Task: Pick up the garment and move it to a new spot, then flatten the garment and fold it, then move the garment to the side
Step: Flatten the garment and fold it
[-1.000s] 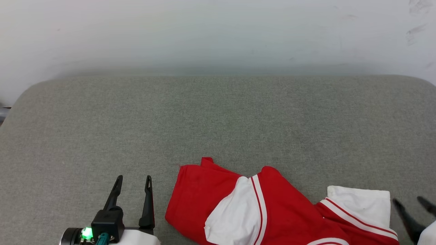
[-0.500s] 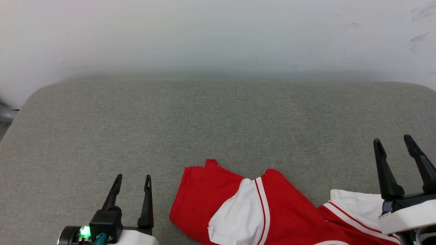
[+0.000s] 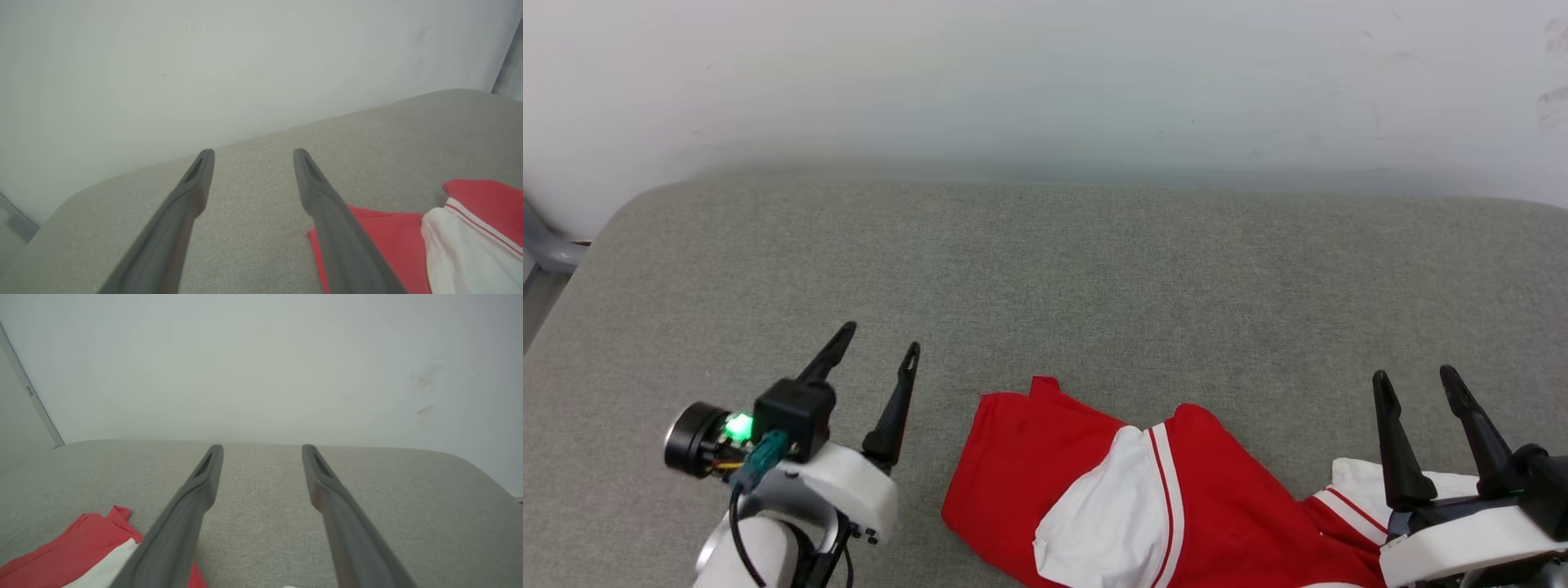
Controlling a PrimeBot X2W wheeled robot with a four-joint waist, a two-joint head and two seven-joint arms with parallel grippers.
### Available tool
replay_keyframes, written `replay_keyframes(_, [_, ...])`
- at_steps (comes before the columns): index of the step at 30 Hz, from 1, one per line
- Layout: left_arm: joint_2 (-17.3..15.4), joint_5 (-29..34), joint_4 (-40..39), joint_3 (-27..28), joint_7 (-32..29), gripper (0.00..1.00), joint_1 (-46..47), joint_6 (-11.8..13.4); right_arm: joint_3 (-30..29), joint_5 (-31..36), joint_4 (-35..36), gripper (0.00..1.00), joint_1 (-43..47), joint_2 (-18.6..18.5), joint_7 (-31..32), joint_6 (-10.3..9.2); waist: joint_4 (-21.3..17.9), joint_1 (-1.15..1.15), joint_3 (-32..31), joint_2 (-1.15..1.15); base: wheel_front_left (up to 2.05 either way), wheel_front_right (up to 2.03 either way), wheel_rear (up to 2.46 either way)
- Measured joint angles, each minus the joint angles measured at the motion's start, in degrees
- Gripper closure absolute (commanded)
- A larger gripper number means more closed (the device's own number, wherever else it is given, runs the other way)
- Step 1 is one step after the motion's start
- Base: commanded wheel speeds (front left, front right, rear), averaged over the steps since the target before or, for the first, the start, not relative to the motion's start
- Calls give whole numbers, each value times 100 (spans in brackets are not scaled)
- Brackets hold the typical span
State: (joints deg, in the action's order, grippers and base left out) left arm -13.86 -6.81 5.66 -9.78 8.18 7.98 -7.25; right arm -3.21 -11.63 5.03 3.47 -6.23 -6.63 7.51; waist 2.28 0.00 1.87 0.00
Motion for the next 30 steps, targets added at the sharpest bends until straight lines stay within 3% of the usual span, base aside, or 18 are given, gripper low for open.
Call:
replay_keyframes(2, [-344, -431, -58, -486, -510, 0, 276, -10, 2, 3, -114, 0, -5, -1, -58, 0, -15, 0, 17, 0, 0, 0, 0])
replay_keyframes(3, [-906, -1322, -242, -1225, -1322, 0, 631, -16, 32, 9, -252, 0, -29, -3, -152, 0, -63, 0, 53, 0, 0, 0, 0])
replay_keyframes(4, [-1124, -1607, -299, -1415, -1613, 0, 787, -16, 46, 10, -299, 0, -55, -5, -179, 0, -85, 0, 65, 0, 0, 0, 0])
replay_keyframes(12, [-2174, -3270, -678, -2771, -3631, 0, 1687, -16, 102, 53, -542, 0, -257, -27, -296, 0, -288, 0, 197, 0, 0, 0, 0])
replay_keyframes(20, [-2573, -3977, -716, -4045, -4842, 0, 2243, -16, 163, 69, -723, 0, -480, -46, -369, 0, -528, 0, 376, 0, 0, 0, 0])
replay_keyframes(22, [-2659, -4123, -527, -4563, -4989, 0, 2448, -16, 207, 69, -781, 0, -587, -45, -404, 0, -630, 0, 493, 0, 0, 0, 0])
replay_keyframes(30, [-2650, -4232, 64, -5545, -4982, 0, 2854, -15, 297, 107, -867, 0, -818, -40, -495, 0, -787, 0, 819, 0, 0, 0, 0])
